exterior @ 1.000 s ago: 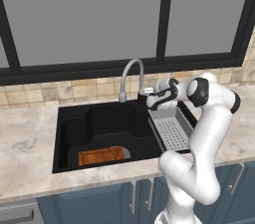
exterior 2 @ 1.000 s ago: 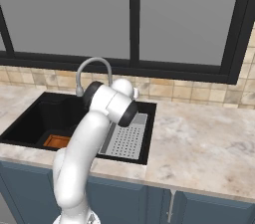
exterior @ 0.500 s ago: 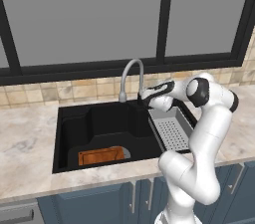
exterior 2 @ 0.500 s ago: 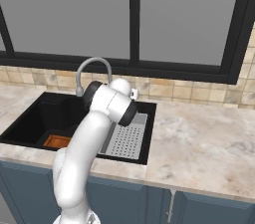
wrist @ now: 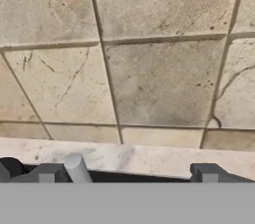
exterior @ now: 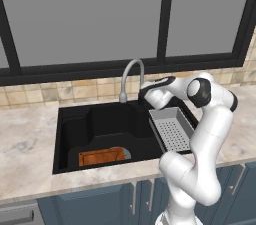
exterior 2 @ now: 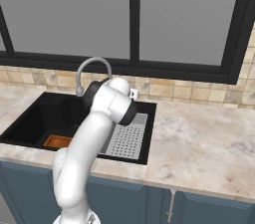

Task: Turn on the sink faucet with hot water and rinse the cutting board for ten seconds, then turn off the faucet. Push the cutting board to reach the water if necessary.

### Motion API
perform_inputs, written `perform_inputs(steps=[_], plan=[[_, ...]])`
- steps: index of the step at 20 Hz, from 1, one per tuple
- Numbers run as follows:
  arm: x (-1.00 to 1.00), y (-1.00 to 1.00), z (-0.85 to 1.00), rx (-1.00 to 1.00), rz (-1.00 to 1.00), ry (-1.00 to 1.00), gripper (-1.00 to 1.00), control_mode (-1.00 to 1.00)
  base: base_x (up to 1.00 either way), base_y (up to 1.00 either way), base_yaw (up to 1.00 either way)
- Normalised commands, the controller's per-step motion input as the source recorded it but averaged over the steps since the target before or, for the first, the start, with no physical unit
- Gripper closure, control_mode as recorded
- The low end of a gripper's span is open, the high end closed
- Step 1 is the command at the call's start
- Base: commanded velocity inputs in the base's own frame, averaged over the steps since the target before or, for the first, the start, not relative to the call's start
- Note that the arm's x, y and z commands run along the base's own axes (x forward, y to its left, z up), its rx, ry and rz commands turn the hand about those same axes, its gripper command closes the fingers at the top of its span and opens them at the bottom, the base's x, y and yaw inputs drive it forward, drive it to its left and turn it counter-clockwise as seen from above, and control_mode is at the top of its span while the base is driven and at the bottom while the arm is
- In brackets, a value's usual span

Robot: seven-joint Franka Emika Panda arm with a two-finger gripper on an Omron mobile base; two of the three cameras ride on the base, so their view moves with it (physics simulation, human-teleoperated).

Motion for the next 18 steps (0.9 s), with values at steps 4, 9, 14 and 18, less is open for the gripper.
perform_inputs(steps=[4, 9, 14, 18], plan=[[0.04, 0.00, 0.00, 0.00, 0.00, 0.00, -1.00, -1.00, 0.00, 0.00, 0.00], [0.00, 0.00, 0.00, 0.00, 0.00, 0.00, -1.00, -1.00, 0.00, 0.00, 0.00], [0.00, 0.00, 0.00, 0.00, 0.00, 0.00, -1.00, -1.00, 0.00, 0.00, 0.00], [0.00, 0.00, 0.00, 0.00, 0.00, 0.00, -1.00, -1.00, 0.00, 0.00, 0.00]])
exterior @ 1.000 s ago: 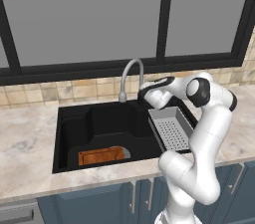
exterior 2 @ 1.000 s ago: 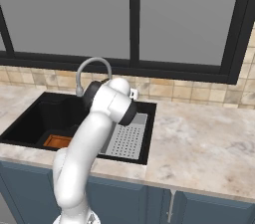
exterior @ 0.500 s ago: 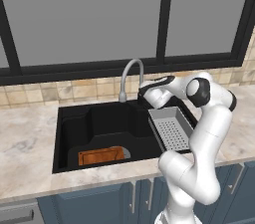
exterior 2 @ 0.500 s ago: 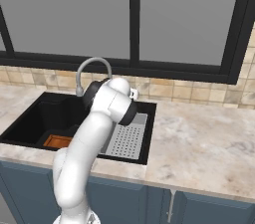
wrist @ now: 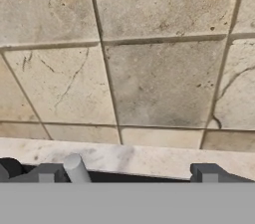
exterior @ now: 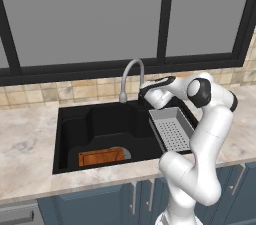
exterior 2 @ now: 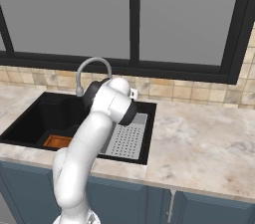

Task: Turn on the sink faucet with hot water and rinse the cutting board for ten seconds, then turn off the faucet. Push the cutting board to reach the water if necessary.

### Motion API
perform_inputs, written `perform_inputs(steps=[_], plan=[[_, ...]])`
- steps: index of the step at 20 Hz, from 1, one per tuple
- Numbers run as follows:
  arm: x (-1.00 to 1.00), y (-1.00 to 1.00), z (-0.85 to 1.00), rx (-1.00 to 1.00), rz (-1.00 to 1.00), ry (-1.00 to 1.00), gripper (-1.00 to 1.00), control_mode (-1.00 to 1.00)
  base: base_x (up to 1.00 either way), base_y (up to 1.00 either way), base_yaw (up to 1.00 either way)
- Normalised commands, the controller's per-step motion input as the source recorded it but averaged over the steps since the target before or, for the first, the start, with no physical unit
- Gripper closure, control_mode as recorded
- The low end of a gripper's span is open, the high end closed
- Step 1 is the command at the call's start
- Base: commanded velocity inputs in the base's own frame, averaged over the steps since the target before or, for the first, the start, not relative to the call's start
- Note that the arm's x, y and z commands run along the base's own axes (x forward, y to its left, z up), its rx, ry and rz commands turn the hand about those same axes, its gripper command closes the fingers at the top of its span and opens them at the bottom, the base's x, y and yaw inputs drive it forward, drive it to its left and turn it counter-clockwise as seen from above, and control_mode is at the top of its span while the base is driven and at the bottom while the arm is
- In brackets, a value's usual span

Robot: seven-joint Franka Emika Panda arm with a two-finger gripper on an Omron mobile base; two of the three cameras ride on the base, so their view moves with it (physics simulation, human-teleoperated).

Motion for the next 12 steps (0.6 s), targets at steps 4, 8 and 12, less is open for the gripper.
perform_inputs(steps=[4, 8, 12], plan=[[0.00, 0.00, 0.00, 0.00, 0.00, 0.00, 1.00, -1.00, 0.00, 0.00, 0.00], [0.00, 0.00, 0.00, 0.00, 0.00, 0.00, 1.00, -1.00, 0.00, 0.00, 0.00], [0.00, 0.00, 0.00, 0.00, 0.00, 0.00, 1.00, -1.00, 0.00, 0.00, 0.00]])
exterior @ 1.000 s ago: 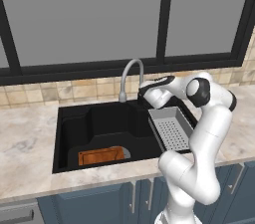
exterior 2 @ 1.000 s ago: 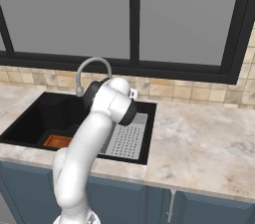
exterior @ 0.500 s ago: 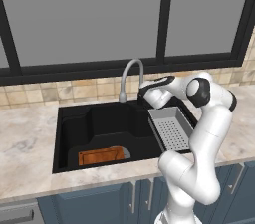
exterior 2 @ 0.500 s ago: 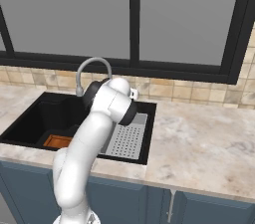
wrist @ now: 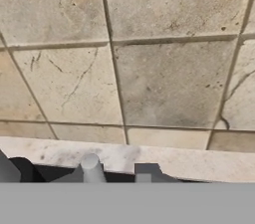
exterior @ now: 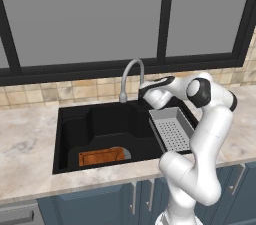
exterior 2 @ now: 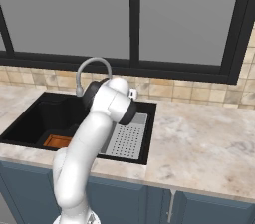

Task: Turn on the sink faucet with hot water and rinse the cutting board for ten seconds, then turn off the faucet. Push the cutting board to reach the water if necessary.

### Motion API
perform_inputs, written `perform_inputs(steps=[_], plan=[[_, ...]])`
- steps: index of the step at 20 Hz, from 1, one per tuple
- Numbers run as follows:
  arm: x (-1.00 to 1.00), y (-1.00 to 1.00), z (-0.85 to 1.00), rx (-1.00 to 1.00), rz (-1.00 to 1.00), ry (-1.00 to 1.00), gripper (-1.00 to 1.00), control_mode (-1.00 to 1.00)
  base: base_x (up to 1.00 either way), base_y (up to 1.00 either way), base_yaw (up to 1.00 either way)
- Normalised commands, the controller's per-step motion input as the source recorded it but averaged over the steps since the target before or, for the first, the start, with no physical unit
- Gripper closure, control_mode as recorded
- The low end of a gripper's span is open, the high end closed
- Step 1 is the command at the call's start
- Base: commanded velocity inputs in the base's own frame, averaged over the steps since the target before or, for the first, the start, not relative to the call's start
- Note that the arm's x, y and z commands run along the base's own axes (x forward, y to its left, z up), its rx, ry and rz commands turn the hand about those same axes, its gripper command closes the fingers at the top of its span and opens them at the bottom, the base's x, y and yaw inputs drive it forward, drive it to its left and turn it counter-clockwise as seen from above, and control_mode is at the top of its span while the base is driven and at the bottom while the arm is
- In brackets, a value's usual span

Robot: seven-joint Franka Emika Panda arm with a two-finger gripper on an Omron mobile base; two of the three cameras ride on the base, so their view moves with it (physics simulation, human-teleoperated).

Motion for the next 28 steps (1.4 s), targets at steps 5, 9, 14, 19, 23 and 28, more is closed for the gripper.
perform_inputs(steps=[5, 9, 14, 19, 23, 28], plan=[[0.00, 0.00, 0.00, 0.00, 0.00, 0.00, 1.00, -1.00, 0.00, 0.00, 0.00], [0.00, 0.00, 0.00, 0.00, 0.00, 0.00, 1.00, -1.00, 0.00, 0.00, 0.00], [0.00, 0.00, 0.00, 0.00, 0.00, 0.00, 1.00, -1.00, 0.00, 0.00, 0.00], [0.00, 0.00, 0.00, 0.00, 0.00, 0.00, 1.00, -1.00, 0.00, 0.00, 0.00], [0.00, 0.00, 0.00, 0.00, 0.00, 0.00, 1.00, -1.00, 0.00, 0.00, 0.00], [0.00, 0.00, 0.00, 0.00, 0.00, 0.00, 1.00, -1.00, 0.00, 0.00, 0.00]])
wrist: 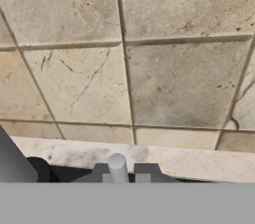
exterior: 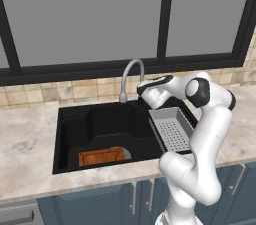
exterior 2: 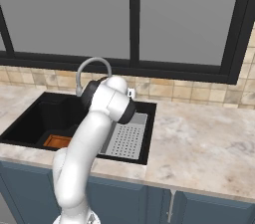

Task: Turn on the sink faucet with hot water and rinse the cutting board for ten seconds, then turn off the faucet. Push the cutting board to reach the water if necessary.

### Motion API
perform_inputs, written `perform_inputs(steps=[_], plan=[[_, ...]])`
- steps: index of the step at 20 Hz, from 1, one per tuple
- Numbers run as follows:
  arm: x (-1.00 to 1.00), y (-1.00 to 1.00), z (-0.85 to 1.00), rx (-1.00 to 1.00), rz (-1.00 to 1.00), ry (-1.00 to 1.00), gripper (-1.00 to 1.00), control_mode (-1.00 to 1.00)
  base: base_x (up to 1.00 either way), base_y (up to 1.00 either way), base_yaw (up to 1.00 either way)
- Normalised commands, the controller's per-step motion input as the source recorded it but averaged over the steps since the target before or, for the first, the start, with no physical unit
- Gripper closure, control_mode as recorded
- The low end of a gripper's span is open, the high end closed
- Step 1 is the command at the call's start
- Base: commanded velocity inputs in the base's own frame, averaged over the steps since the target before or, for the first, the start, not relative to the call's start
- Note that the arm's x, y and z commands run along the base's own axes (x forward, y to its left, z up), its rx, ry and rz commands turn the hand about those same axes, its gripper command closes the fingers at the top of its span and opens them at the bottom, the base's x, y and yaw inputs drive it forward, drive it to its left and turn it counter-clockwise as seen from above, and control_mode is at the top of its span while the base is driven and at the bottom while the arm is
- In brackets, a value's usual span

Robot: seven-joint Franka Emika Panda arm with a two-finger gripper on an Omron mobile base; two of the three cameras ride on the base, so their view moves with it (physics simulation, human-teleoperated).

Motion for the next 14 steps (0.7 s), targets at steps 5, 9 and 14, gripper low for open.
perform_inputs(steps=[5, 9, 14], plan=[[0.00, 0.00, 0.00, 0.00, 0.00, 0.00, 1.00, -1.00, 0.00, 0.00, 0.00], [0.00, 0.00, 0.00, 0.00, 0.00, 0.00, 1.00, -1.00, 0.00, 0.00, 0.00], [0.00, 0.00, 0.00, 0.00, 0.00, 0.00, 1.00, -1.00, 0.00, 0.00, 0.00]])
